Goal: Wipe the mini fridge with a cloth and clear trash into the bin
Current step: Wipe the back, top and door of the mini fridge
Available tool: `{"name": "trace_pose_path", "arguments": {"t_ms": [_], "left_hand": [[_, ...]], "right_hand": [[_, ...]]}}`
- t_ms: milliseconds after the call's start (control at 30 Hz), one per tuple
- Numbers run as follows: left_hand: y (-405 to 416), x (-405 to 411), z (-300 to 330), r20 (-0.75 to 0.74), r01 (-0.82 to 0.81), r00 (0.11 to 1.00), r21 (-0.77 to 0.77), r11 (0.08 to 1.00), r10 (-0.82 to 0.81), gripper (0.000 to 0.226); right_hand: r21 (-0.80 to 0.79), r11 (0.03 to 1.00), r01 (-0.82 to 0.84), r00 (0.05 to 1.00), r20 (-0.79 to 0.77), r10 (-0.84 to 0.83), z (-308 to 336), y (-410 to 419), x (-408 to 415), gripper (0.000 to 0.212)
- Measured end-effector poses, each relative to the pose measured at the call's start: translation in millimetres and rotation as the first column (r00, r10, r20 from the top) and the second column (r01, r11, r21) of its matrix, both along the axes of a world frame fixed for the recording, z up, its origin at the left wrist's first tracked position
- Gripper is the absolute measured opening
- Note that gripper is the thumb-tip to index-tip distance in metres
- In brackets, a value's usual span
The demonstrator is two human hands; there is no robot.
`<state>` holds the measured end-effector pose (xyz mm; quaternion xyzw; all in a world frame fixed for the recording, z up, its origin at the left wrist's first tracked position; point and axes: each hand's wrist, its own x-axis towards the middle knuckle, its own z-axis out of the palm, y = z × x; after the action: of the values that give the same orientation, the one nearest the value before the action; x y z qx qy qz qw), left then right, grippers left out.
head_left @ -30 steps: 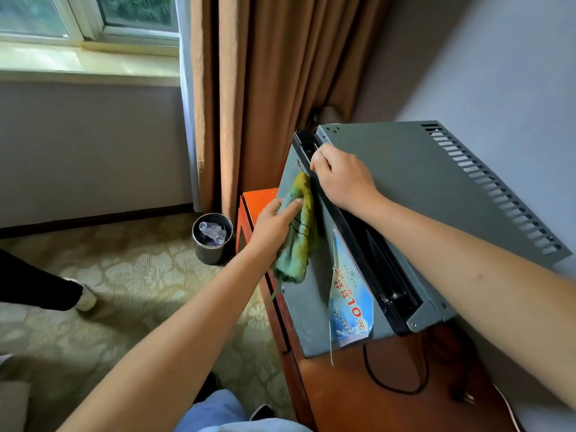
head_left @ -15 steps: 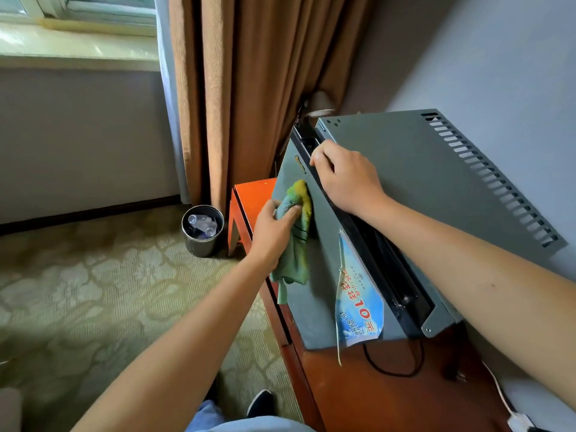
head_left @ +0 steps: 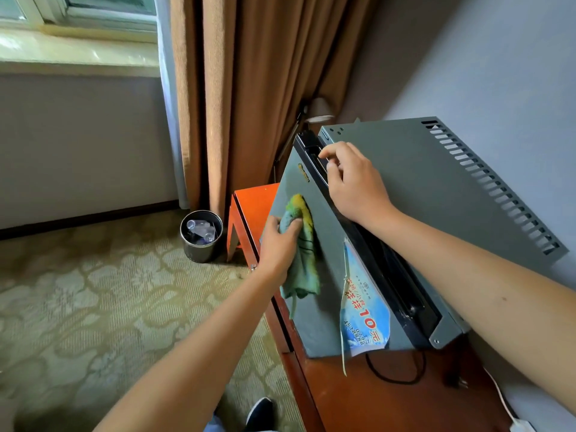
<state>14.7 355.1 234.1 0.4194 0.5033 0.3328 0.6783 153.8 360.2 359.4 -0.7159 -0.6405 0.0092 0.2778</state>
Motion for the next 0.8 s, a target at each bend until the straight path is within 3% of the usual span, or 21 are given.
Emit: {"name": "trace_pose_path", "arguments": {"t_ms": [167,300,467,633,800], "left_hand": [[21,15,40,0.188,-0.096,0.979,0.066,0.993,0.082,0.027],[54,12,35,0.066,-0.085,0.995,0.107,0.991,0.079,0.028],[40,2,2,0.014,-0.002,1.000,-0.147,0.989,0.004,0.032],[64,5,42,0.113,-0.045,0.993,0.034,0.998,0.041,0.034],[99,3,45,-0.028,-0.008,1.000,0.062,0.998,0.010,0.033]], "right_hand": [[0.019,1.000,0.010,1.000,-0.021,-0.010,1,-1,-1,0.013],[-0.009,1.000,0.013,1.000,0.002,-0.012,2,-3,-2,0.010],[-0.014,1.000,0.003,1.000,0.021,-0.003,2,-3,-3,0.010],[-0.016,1.000,0.002,1.000,0.027,-0.002,1,-2,-2,0.009],[-0.024,1.000,0.007,0.999,0.041,-0.006,-1,0,0,0.010]]}}
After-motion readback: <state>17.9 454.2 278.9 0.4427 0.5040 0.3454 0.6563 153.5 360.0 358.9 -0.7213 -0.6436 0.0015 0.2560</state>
